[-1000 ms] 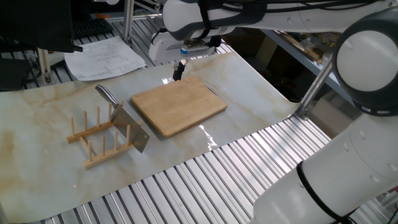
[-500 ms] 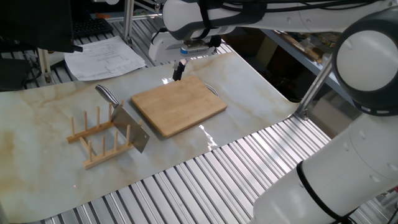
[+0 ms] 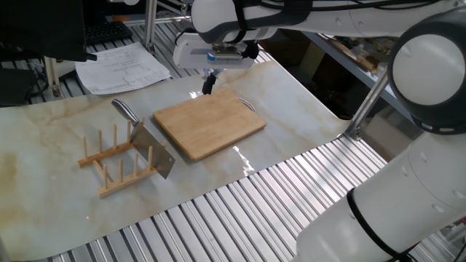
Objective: Put the knife on the cutting board
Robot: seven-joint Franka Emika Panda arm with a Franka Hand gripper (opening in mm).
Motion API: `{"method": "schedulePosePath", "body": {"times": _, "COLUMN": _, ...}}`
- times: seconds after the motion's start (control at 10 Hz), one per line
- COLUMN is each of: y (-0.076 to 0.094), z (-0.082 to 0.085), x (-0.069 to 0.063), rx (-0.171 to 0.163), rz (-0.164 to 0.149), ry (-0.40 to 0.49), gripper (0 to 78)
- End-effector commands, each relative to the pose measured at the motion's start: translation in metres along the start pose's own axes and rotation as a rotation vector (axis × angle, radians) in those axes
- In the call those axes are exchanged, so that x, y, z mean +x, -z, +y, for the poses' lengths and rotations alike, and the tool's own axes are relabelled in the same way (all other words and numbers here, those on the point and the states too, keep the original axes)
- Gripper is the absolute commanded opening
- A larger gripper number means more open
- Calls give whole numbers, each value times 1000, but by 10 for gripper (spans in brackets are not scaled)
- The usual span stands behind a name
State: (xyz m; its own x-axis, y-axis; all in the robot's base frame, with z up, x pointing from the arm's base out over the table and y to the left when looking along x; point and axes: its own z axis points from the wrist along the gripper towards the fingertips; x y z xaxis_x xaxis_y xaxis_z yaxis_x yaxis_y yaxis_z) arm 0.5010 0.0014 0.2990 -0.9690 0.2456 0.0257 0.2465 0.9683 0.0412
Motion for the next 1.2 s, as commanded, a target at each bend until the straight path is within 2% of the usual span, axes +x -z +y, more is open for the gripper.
{"method": "schedulePosePath", "body": {"times": 0.1, "y": 6, "z": 12, "x": -7, "rx": -11, "rz": 4, "ry": -36, "gripper": 0}}
{"method": "schedulePosePath", "body": {"times": 0.7, "y": 9, "z": 25, "x": -27, "rx": -25, "rz": 8, "ry": -36, "gripper": 0}}
{"method": "schedulePosePath", "body": {"times": 0.8, "y": 4, "z": 26, "x": -31, "rx": -40, "rz": 12, "ry": -37, "gripper": 0}}
{"method": "schedulePosePath", "body": {"times": 1.1, "y": 2, "z": 26, "x": -31, "rx": -33, "rz": -1, "ry": -41, "gripper": 0}}
{"method": "schedulePosePath", "body": {"times": 1.2, "y": 2, "z": 26, "x": -31, "rx": -40, "rz": -10, "ry": -44, "gripper": 0}}
